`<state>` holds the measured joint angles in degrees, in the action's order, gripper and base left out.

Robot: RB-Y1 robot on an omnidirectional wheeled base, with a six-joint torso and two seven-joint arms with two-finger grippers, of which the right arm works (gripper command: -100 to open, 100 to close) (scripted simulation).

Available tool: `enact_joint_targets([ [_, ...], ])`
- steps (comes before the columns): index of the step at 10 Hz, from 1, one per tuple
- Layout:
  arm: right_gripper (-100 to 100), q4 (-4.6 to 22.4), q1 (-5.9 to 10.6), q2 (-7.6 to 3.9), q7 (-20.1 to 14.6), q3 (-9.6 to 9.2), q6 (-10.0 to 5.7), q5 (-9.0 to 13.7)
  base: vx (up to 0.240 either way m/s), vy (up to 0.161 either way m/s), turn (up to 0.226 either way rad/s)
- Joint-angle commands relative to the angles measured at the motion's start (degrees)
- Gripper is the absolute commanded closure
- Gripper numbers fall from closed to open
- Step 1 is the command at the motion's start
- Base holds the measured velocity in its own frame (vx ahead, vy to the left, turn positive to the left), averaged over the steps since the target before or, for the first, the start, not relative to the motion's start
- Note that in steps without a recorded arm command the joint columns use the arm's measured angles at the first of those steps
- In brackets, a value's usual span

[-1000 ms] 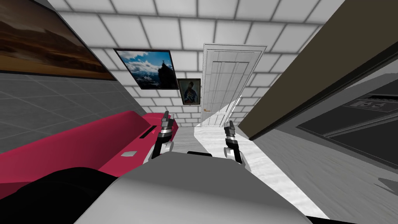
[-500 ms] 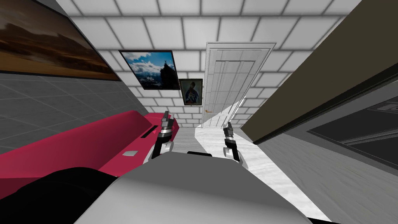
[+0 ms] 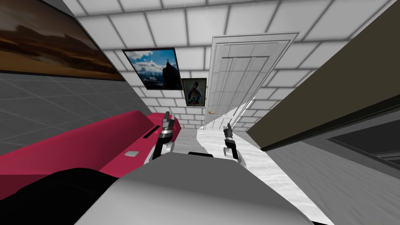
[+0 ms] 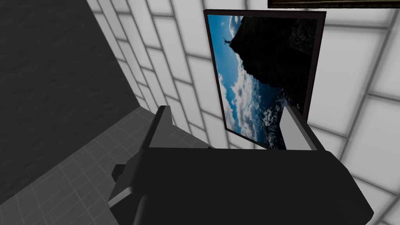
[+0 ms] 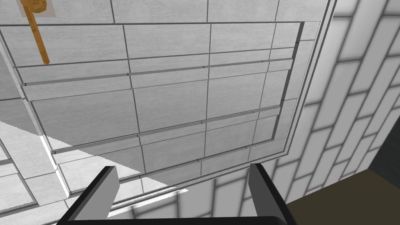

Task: Pull the door open

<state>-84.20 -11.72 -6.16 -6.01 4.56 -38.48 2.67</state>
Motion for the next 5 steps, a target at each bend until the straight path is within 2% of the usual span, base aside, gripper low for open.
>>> enact_joint_targets([
  [1, -100, 1.9, 0.53, -0.15, 0.1, 0.13, -0.45, 0.1, 0.067, 0.003, 0.029],
  [3, -100, 5.5, 2.24, -0.36, 0.4, 0.45, -1.14, 0.5, 0.066, 0.001, 0.071],
  [4, -100, 6.0, 2.24, -0.36, 0.4, 0.45, -1.14, 0.5, 0.058, 0.002, 0.037],
  [5, -100, 8.0, 3.09, -0.46, 0.5, 0.62, -1.49, 0.7, 0.053, 0.004, 0.058],
])
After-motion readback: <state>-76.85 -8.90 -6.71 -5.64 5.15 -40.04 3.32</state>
